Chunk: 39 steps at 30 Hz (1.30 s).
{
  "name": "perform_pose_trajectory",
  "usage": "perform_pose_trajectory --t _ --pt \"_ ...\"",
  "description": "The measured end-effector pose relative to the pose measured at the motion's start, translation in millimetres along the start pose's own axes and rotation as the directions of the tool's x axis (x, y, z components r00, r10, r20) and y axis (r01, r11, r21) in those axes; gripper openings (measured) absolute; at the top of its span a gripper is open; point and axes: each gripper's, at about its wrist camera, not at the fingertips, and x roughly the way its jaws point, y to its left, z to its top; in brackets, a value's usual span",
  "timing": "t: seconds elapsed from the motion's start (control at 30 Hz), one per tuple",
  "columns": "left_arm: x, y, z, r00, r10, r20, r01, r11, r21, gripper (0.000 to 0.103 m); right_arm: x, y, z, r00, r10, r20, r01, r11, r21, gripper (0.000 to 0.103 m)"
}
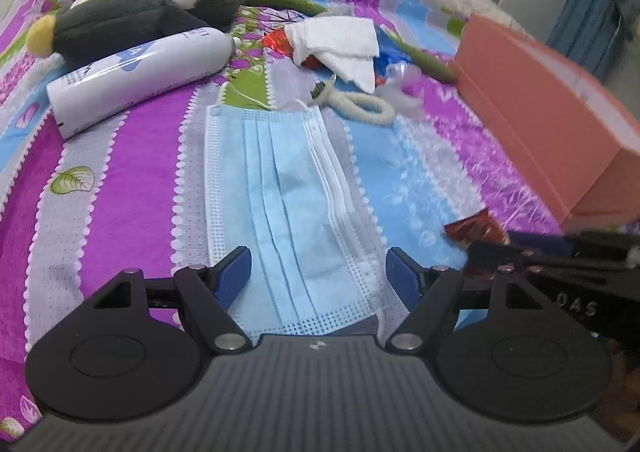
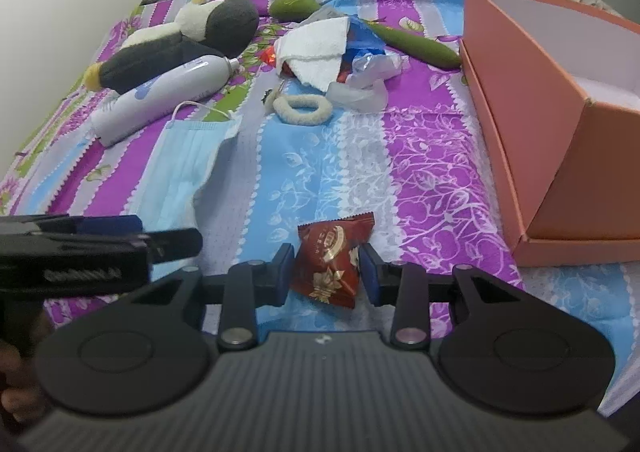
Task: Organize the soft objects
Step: 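Lift the candy with the right tool while the left tool lowers over the blue mask, then close the left tool on the blue face mask and lift it, then carry the mask in the left tool while the right tool carries the candy over the pink box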
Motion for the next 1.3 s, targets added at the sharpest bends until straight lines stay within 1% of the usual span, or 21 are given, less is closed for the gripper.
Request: perform_pose_trajectory --t 0.1,0.2,0.27,0.3,0.33,0.37,0.4,0.43,0.47,0.53,0.8,0.93,1.1,1.3 --pt "6 -4 -2 1.000 0.016 -0.005 -0.016 1.000 0.021 0.076 2 -1 -2 1.000 -0.018 -0.004 0.018 1.000 -0.015 0.039" --pt "12 -8 -3 0.999 0.032 -0.010 -0.031 0.998 0.046 0.067 7 -2 -4 1.000 -0.009 -0.021 0.009 1.000 -0.017 0.039" --pt "14 -13 -4 0.998 0.064 -0.003 -0.063 0.994 0.088 0.053 10 -4 -4 1.000 -0.002 -0.031 0.002 1.000 -0.014 0.039" --pt "15 -14 -4 0.997 0.073 0.001 -0.072 0.992 0.106 0.050 11 -5 -5 0.999 0.003 -0.033 -0.003 1.000 -0.006 0.039" --pt "16 -14 -3 0.997 0.077 0.004 -0.077 0.990 0.120 0.043 13 -7 -5 0.999 0.012 -0.038 -0.012 1.000 0.006 0.039" --pt "17 -13 -3 0.997 0.081 0.006 -0.081 0.989 0.123 0.035 14 -9 -6 0.999 0.018 -0.041 -0.017 1.000 0.016 0.039" --pt "17 -11 -2 0.996 0.085 0.006 -0.085 0.989 0.122 0.031 15 -9 -6 0.999 0.020 -0.041 -0.019 1.000 0.016 0.039" --pt "18 -10 0 0.996 0.088 0.005 -0.088 0.989 0.119 0.021 15 -9 -6 0.999 0.020 -0.040 -0.020 1.000 0.012 0.039" --pt "19 -8 1 0.996 0.093 0.004 -0.093 0.989 0.116 0.014 15 -8 -7 0.999 0.019 -0.040 -0.019 1.000 0.009 0.039" --pt "18 -4 4 0.997 0.084 -0.001 -0.083 0.991 0.100 0.009 15 -7 -7 0.999 0.016 -0.039 -0.016 1.000 0.003 0.039" --pt "9 -5 4 0.998 0.067 0.001 -0.067 0.995 0.076 0.005 14 -3 -6 1.000 -0.002 -0.026 0.001 1.000 -0.016 0.038" --pt "-1 -2 5 0.999 0.051 0.006 -0.052 0.998 0.039 0.005 10 -4 -3 1.000 -0.003 -0.017 0.002 1.000 -0.009 0.035" --pt "-20 2 12 0.999 0.031 0.031 -0.031 1.000 -0.002 0.005 1 -2 4 1.000 -0.007 0.007 0.007 1.000 -0.011 0.033" --pt "-51 -9 28 0.996 -0.003 0.086 0.003 1.000 -0.006 0.005 -19 1 17 0.999 0.002 0.053 -0.001 1.000 -0.023 0.033"
